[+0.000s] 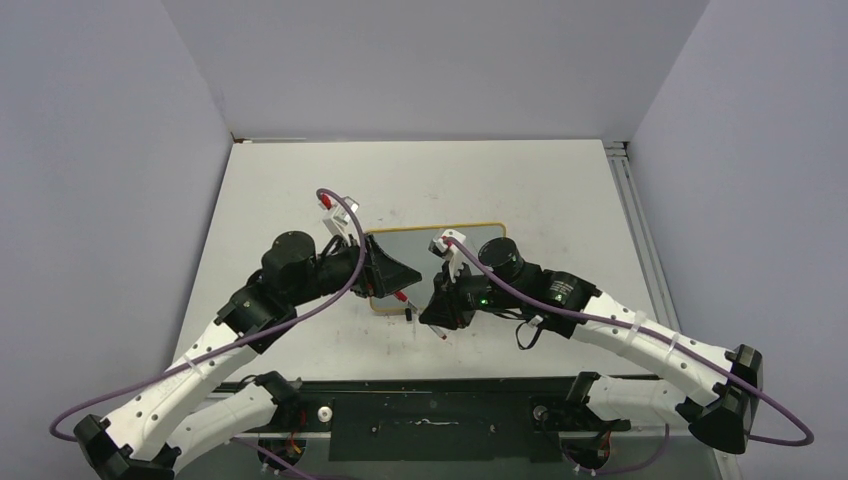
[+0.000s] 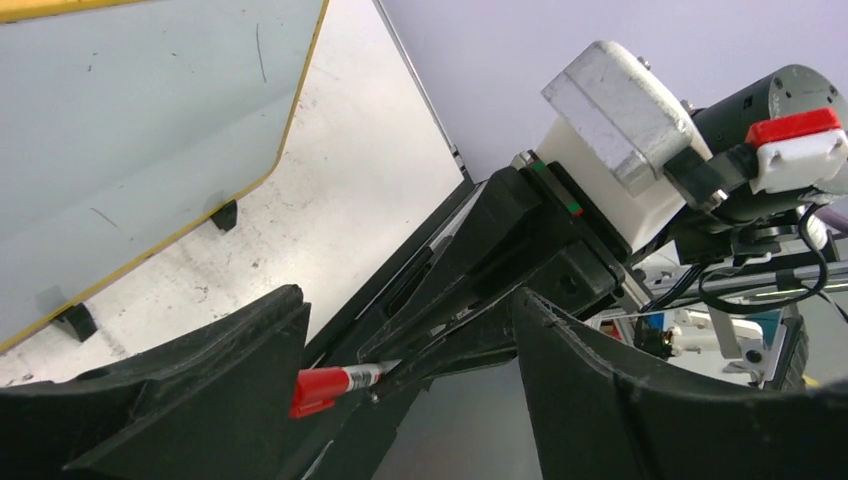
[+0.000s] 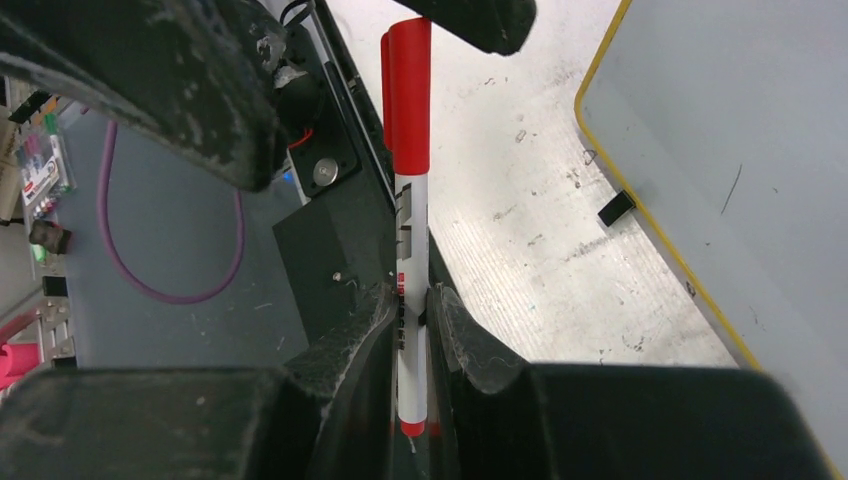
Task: Write a sentence on the whiteboard
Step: Open the whiteboard marker at the center of the board.
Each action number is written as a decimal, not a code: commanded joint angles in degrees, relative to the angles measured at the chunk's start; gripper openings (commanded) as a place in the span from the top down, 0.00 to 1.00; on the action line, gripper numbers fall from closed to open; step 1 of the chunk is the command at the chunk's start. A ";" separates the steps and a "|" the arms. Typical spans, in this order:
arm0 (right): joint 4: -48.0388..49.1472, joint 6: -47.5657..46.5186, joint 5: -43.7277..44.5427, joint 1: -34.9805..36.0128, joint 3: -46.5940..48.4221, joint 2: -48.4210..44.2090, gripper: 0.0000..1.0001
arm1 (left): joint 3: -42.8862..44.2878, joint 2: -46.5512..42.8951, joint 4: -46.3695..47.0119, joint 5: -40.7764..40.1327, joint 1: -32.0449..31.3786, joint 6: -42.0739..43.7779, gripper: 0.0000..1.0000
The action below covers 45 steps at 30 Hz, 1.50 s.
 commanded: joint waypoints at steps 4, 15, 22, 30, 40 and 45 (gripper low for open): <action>0.37 -2.13 3.56 0.63 3.96 -1.16 0.95 | 1.59 -3.63 -4.84 -0.89 1.72 0.57 0.36; -0.70 -2.96 3.91 1.00 5.32 -1.03 0.95 | 1.05 -2.33 -7.85 0.34 2.39 0.66 0.43; -0.86 -3.07 3.38 1.54 5.44 -0.62 0.95 | 1.25 -2.48 -7.92 -1.09 3.38 0.76 0.34; -0.68 -3.15 5.55 2.07 5.37 -0.77 0.95 | 0.80 -2.61 -8.07 -0.67 4.45 0.73 0.34; 1.70 -3.64 8.91 2.13 5.14 -1.80 0.95 | -1.67 -2.26 -5.93 1.98 4.41 -2.03 0.49; 2.02 -4.08 8.72 2.64 5.51 -0.71 0.95 | -3.07 -2.00 -3.69 2.57 4.42 -3.64 0.59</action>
